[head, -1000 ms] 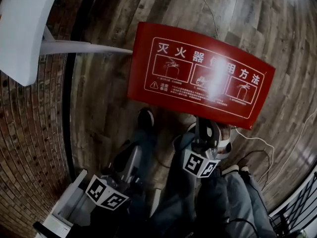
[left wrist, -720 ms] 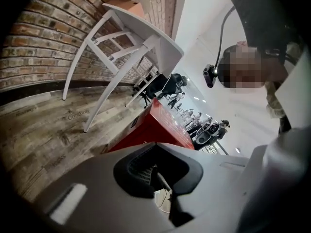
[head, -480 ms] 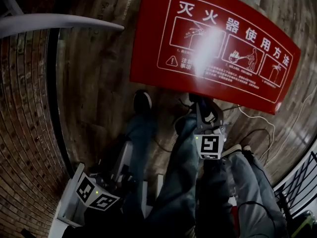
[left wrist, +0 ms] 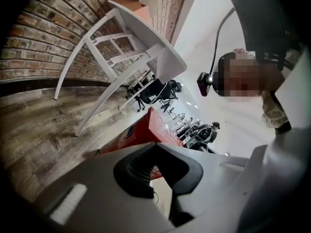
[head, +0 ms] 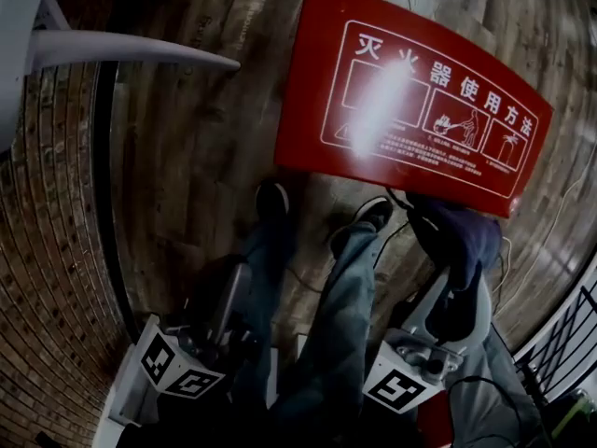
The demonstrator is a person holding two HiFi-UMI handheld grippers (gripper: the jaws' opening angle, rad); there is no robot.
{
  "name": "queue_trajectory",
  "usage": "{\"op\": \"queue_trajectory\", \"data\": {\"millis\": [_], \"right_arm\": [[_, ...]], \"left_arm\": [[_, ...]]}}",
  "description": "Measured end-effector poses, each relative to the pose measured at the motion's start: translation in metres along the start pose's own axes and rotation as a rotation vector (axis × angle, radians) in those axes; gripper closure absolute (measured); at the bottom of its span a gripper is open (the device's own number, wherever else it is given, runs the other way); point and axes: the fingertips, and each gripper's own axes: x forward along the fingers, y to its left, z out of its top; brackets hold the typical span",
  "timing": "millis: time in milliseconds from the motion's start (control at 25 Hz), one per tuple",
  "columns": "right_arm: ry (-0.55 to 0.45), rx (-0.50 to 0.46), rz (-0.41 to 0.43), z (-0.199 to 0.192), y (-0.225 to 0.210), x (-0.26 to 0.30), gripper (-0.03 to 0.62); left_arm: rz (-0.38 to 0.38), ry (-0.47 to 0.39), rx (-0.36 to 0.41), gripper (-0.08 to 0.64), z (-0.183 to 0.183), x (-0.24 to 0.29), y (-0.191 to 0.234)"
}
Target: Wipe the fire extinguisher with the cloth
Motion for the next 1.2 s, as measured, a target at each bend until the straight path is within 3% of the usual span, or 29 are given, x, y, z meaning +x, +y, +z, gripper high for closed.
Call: {"op": "queue_trajectory", "data": {"millis": [80,280,400,480,600,680,760,840,960,1120,1200], "right_arm": [[-0.031,-0.052,0.014,0.014,0.005,0.023,0.506],[0.098,-0.104,0.180,-0.032,0.048,0.056,0.506],[0.117,-0.124,0.185,-0.044,0.039,0.056,0.506],[0.190,-0.059,0.155,-0.064,0.016,0.054,0.506],[0.272,0.191,0.110,-0.082,-0.011,0.059,0.506],[0.226,0.304,0.135,-0.062,0.004,0.074,0.506],[0.153,0.341,0.202,-0.027,0.043,0.090,0.506],[0.167,0.303,0.301,-0.005,0.090,0.097,0.506],[0.182,0.173,0.486,0.016,0.136,0.103,0.506],[0.139,0.109,0.596,0.015,0.127,0.103,0.506],[0.162,0.104,0.592,-0.007,0.101,0.092,0.506]], "left_arm": [[0.008,-0.002,-0.007,0.563,-0.002,-0.005,0.006],[0.020,-0.011,-0.028,0.563,-0.003,-0.016,0.014],[0.018,-0.034,-0.034,0.563,0.003,-0.019,0.018],[0.023,-0.040,-0.041,0.563,0.005,-0.024,0.021],[0.025,-0.040,-0.039,0.563,0.007,-0.029,0.019],[0.031,-0.033,-0.033,0.563,0.008,-0.031,0.018],[0.046,-0.026,-0.031,0.563,0.010,-0.034,0.017],[0.052,-0.026,-0.024,0.563,0.013,-0.033,0.012],[0.033,-0.025,-0.004,0.563,0.016,-0.023,-0.002],[0.001,0.005,0.008,0.563,0.011,-0.010,-0.027],[-0.013,0.024,0.011,0.563,0.008,-0.007,-0.042]]}}
